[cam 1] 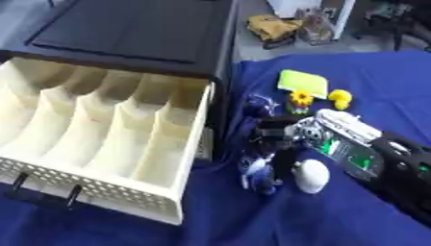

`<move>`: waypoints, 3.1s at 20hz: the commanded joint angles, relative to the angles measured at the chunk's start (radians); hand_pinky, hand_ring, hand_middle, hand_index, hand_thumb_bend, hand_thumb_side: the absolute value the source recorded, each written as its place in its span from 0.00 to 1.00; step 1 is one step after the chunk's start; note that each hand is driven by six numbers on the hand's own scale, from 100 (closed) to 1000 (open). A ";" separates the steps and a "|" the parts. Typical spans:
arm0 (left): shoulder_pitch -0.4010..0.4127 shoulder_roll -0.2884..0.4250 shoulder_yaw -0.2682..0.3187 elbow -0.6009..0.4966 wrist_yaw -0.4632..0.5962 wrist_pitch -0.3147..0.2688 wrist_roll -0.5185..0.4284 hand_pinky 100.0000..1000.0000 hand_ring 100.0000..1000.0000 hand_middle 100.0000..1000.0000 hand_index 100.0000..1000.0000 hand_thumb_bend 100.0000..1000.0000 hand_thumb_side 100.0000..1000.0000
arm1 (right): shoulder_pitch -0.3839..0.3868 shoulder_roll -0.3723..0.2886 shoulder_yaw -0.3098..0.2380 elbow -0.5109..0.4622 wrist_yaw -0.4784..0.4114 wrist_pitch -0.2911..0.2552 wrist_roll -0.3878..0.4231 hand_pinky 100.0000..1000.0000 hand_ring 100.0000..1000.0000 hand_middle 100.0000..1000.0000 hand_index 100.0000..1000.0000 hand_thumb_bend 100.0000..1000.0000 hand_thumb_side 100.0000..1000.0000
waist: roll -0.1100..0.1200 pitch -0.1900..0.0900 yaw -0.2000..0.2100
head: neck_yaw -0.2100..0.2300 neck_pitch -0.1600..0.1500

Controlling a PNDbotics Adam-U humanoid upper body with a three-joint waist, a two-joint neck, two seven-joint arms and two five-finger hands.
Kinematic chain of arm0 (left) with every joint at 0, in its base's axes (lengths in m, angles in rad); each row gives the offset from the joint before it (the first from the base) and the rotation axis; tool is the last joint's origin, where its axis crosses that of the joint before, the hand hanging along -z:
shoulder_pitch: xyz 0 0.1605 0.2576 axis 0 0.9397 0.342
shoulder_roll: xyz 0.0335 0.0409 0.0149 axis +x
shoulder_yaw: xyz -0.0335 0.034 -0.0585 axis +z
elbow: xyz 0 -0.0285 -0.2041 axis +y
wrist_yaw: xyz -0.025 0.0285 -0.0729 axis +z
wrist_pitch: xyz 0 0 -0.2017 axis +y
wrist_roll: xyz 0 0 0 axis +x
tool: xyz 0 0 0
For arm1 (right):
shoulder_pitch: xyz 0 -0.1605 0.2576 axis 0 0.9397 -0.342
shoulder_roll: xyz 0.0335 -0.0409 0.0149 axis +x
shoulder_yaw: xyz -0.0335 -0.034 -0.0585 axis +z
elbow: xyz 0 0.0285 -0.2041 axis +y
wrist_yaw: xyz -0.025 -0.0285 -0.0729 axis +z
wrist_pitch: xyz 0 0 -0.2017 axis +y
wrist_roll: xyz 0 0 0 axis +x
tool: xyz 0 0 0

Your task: Pick up objects from table and place into drawer.

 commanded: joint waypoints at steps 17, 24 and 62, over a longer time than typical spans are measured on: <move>-0.004 0.015 0.014 -0.013 0.004 0.008 0.005 0.81 0.88 0.71 0.87 0.54 1.00 | -0.023 -0.038 -0.035 -0.056 -0.075 0.021 -0.122 0.58 0.56 0.30 0.44 0.35 0.13 | -0.001 -0.026 -0.004 | -0.003 -0.015; -0.002 0.017 0.014 -0.013 0.006 0.006 0.004 0.81 0.88 0.71 0.87 0.54 1.00 | -0.030 -0.071 -0.054 -0.120 -0.112 0.024 -0.156 0.57 0.55 0.28 0.43 0.26 0.14 | 0.002 -0.029 -0.007 | -0.005 -0.017; 0.010 0.094 0.022 -0.013 0.103 0.031 0.006 0.81 0.89 0.72 0.87 0.53 1.00 | -0.258 -0.116 -0.258 -0.553 -0.409 0.195 -0.398 0.58 0.54 0.27 0.42 0.24 0.34 | -0.053 -0.153 0.000 | 0.023 -0.017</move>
